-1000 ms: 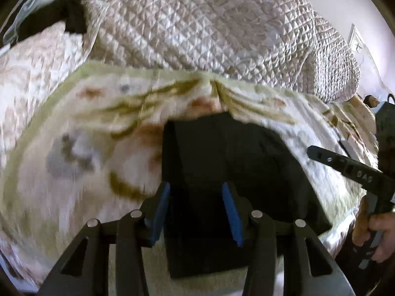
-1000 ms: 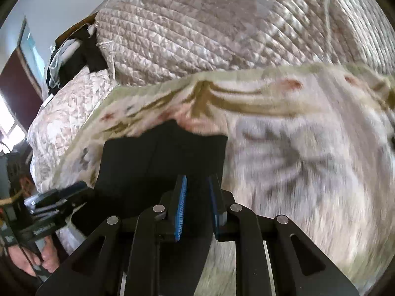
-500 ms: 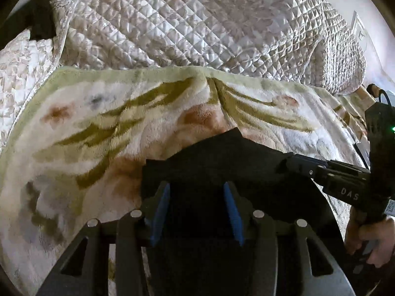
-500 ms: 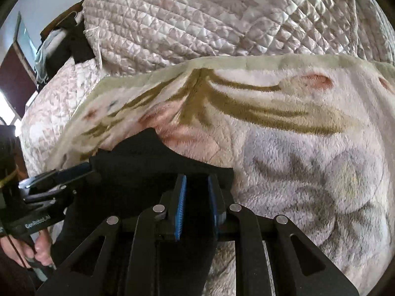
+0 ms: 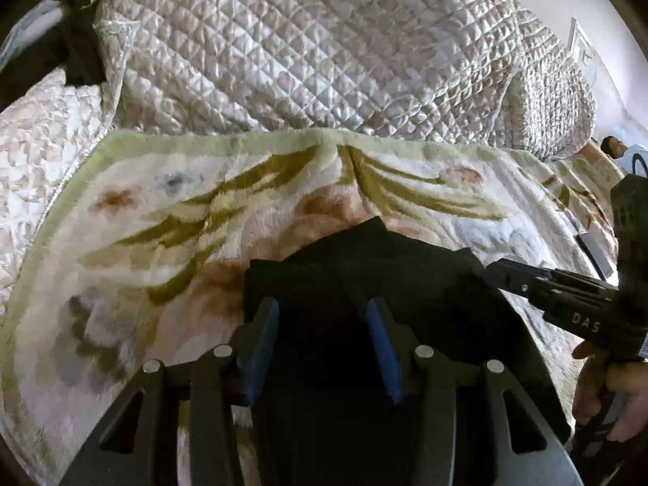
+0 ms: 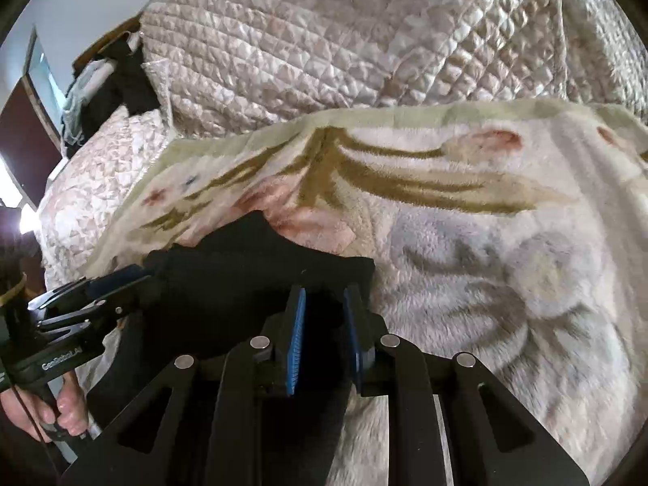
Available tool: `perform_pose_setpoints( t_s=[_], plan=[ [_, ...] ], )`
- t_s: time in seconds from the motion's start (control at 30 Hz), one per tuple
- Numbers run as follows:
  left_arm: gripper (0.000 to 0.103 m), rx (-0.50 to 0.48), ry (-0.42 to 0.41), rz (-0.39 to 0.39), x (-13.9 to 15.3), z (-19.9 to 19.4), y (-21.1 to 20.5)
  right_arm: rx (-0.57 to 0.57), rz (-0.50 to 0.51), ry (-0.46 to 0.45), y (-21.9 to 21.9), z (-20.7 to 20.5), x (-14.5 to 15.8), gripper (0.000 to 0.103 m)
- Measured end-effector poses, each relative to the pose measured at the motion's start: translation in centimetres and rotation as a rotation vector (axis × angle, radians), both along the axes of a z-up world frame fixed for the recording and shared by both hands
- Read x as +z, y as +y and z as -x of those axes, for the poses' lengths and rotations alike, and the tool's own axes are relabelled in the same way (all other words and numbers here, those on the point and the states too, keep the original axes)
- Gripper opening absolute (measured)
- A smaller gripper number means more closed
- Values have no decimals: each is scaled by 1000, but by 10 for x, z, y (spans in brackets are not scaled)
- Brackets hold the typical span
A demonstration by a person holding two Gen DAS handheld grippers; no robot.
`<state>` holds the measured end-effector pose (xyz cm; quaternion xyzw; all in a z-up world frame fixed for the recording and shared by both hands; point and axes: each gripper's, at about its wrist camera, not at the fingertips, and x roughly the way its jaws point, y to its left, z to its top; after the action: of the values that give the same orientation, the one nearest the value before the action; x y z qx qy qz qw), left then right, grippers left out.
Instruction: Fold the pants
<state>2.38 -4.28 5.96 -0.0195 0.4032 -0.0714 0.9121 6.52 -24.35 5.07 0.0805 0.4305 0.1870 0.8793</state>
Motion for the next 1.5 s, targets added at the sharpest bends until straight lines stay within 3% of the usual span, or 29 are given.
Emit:
perform_pose_setpoints(
  t_s=[0.23, 0.5, 0.6, 0.93, 1.2, 1.37, 1.5],
  plan=[
    [49, -7, -40, -3, 12, 36, -3, 30, 5, -62, 6, 56, 11, 19],
    [49, 19, 10, -18, -8, 72, 1, 67, 58, -75, 14, 103, 3, 22],
    [50, 14, 25, -30, -21, 78, -1, 70, 77, -65, 16, 107, -11, 23],
    [50, 12, 0, -40, -25, 80, 0, 69, 91, -109, 19, 113, -15, 23],
    [53, 25, -4, -29, -22, 79, 0, 56, 45, -93, 15, 110, -13, 24],
    [55, 36, 5, -6, -19, 79, 5, 76, 26, -67, 16, 110, -4, 42],
    [55, 39, 5, -12, -14, 78, 6, 85, 26, -44, 17, 107, 2, 45]
  ],
)
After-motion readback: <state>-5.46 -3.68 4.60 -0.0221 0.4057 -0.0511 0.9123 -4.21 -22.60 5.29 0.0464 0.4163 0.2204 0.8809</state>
